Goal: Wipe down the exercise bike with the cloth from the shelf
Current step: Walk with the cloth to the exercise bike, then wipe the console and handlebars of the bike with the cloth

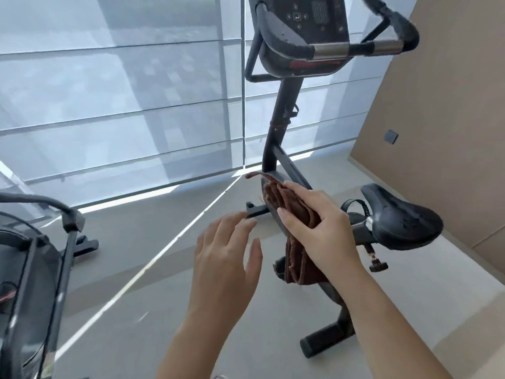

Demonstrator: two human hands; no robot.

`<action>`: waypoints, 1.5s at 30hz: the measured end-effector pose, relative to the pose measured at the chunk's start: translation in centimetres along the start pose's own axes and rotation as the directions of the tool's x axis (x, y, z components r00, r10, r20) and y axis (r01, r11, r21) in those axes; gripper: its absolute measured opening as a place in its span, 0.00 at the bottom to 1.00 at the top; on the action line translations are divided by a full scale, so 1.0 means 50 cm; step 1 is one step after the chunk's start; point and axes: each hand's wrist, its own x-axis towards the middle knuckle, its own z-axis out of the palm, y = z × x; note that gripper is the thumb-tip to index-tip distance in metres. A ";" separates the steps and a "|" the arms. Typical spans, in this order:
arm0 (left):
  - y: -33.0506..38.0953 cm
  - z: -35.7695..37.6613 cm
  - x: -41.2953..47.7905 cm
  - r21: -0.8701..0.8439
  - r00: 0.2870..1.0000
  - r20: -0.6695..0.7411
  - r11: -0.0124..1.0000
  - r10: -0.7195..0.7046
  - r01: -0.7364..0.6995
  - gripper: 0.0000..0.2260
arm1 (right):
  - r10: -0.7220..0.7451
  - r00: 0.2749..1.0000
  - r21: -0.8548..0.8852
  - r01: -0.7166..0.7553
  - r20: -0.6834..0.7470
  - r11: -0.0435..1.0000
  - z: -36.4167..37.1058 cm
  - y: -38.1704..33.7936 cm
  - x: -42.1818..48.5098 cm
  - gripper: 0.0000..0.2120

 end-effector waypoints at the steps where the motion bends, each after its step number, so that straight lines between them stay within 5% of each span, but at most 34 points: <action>1: -0.030 -0.005 0.038 0.001 1.000 -0.023 1.000 -0.008 0.008 0.14 | -0.009 1.000 0.004 0.009 -0.008 1.000 0.021 -0.008 0.042 0.19; 12: -0.196 0.093 0.289 -0.015 1.000 -0.008 1.000 0.026 -0.026 0.14 | -0.004 1.000 0.025 0.004 -0.010 1.000 0.153 0.053 0.323 0.18; 24: -0.203 0.257 0.682 0.017 0.991 -0.022 0.991 0.135 -0.135 0.12 | -0.127 0.976 -0.009 0.127 -0.176 0.992 0.053 0.134 0.682 0.21; 33: -0.200 0.325 0.911 -0.019 0.971 -0.066 0.973 0.228 -0.230 0.14 | -0.325 0.909 -0.258 0.258 -0.263 0.931 -0.058 0.130 0.883 0.20; 39: -0.236 0.349 1.031 -0.052 0.946 -0.044 0.944 0.323 -0.325 0.18 | -0.290 0.920 -0.473 0.138 -0.265 0.870 -0.049 0.117 0.990 0.21; 43: -0.271 0.367 1.093 -0.087 0.900 0.004 0.897 0.436 -0.434 0.23 | -0.318 0.921 -0.726 0.059 -0.225 0.685 -0.007 0.120 1.035 0.21; 45: -0.288 0.373 1.122 -0.128 0.869 0.011 0.863 0.494 -0.489 0.27 | -0.298 0.930 -0.722 0.054 -0.215 0.690 -0.005 0.114 1.063 0.19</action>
